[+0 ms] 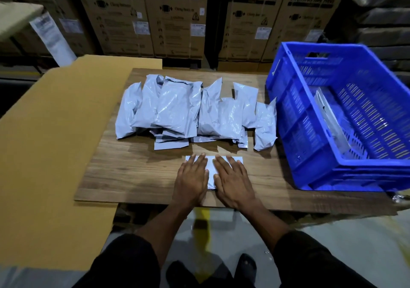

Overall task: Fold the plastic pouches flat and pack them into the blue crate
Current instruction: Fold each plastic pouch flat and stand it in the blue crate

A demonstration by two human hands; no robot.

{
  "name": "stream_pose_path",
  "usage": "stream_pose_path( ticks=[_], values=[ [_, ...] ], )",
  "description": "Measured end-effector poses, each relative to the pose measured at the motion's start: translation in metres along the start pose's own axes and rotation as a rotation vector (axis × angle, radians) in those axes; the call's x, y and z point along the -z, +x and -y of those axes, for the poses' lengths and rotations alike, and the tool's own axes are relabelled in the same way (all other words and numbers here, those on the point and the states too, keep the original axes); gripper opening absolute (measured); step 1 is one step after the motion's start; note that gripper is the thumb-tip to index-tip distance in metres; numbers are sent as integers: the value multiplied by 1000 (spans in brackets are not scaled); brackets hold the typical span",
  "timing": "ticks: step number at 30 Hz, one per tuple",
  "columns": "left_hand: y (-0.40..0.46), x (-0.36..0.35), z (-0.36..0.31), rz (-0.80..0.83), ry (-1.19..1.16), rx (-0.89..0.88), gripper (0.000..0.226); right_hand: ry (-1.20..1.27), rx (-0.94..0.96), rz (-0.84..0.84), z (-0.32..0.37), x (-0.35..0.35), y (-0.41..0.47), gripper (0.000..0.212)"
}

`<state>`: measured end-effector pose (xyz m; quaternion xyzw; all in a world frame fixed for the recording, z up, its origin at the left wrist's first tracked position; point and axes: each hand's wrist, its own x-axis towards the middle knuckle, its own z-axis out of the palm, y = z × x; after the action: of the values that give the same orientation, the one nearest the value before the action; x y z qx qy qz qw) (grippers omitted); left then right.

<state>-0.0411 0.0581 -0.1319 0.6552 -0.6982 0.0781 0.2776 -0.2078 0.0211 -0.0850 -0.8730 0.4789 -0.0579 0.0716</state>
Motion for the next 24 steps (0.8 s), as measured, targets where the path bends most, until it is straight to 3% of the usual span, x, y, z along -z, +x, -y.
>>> stream_pose_path(
  ticks=[12,19,22,24],
  values=[
    [0,13,-2,170,78,54,48,-30,-86,108,-2,6,1,67],
    [-7,17,3,263,39,170,69,-44,-116,162,-36,7,-15,79],
    [-9,22,4,231,28,187,73,-59,-118,214,-46,15,-21,79],
    [-7,25,-2,197,24,149,70,-118,-78,103,-45,17,-27,76]
  ],
)
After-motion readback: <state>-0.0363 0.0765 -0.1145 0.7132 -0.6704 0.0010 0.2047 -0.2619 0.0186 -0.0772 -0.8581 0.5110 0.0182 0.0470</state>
